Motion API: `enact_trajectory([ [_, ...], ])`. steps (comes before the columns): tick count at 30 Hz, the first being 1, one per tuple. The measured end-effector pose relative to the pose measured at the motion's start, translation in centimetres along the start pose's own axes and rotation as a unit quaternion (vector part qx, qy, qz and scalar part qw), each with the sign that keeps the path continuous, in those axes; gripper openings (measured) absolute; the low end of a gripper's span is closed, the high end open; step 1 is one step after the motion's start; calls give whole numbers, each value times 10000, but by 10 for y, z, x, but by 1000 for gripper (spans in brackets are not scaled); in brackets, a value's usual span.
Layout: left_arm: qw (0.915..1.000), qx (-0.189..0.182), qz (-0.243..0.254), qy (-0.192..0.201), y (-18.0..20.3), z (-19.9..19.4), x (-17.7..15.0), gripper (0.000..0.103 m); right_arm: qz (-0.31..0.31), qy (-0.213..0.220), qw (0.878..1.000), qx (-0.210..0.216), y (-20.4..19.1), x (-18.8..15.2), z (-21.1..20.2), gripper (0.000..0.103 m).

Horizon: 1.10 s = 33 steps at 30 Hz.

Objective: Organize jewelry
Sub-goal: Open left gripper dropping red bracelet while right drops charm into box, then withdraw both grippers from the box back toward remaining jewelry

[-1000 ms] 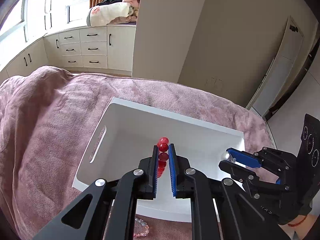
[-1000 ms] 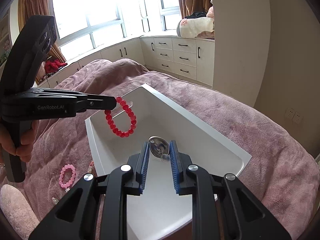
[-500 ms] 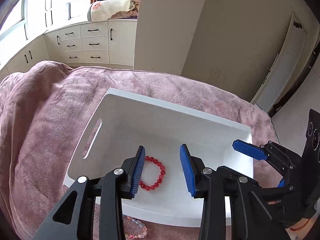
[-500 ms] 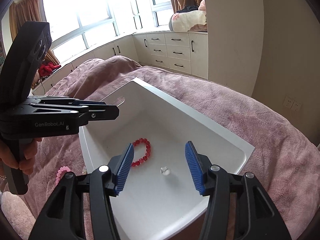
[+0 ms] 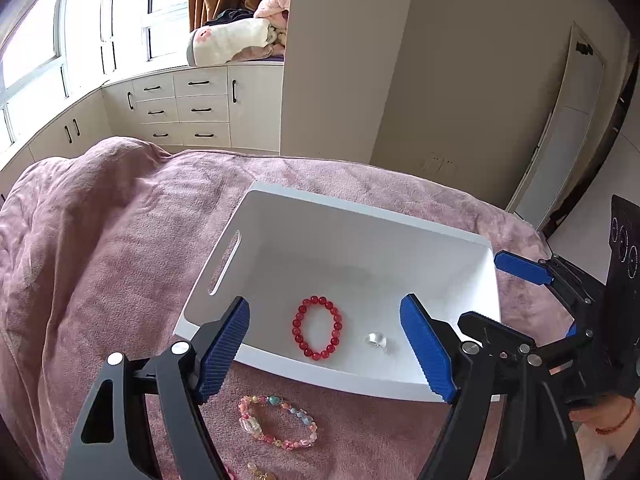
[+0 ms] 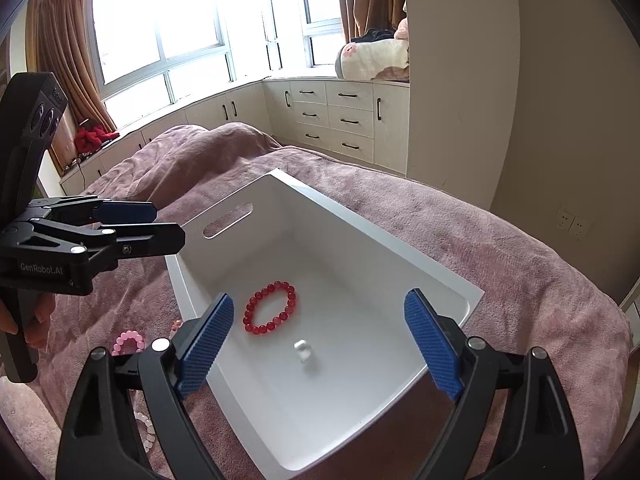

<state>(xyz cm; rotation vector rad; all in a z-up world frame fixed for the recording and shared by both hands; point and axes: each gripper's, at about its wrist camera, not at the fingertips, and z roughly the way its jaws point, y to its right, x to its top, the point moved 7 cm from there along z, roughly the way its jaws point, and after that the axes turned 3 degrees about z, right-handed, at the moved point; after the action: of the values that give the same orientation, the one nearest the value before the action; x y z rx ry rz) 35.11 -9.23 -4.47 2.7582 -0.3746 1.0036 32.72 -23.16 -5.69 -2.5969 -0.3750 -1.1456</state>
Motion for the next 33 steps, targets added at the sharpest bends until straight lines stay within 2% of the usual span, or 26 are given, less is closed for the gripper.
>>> enact_trajectory([
  [2, 10000, -22, -27, 41, -1, -6, -4, 83, 16, 24, 10000, -3, -2, -1, -4, 90],
  [4, 9999, -3, -66, 106, -4, -14, -7, 84, 6, 41, 10000, -47, -4, -3, -8, 97],
  [7, 9997, 115, -111, 198, -9, -27, -13, 89, -81, 68, 9999, -37, -10, -4, -18, 98],
  [19, 9972, 436, -389, 461, -45, -95, -59, 92, -773, 510, 9956, 140, -63, -5, -72, 98],
  [29, 9900, 1069, -331, 858, -77, -147, -98, 93, -1295, 907, 9863, 474, -118, -33, -85, 98],
  [33, 9860, 1267, -363, 1020, -89, -159, -120, 93, -1598, 890, 9815, 563, -142, -48, -80, 98],
])
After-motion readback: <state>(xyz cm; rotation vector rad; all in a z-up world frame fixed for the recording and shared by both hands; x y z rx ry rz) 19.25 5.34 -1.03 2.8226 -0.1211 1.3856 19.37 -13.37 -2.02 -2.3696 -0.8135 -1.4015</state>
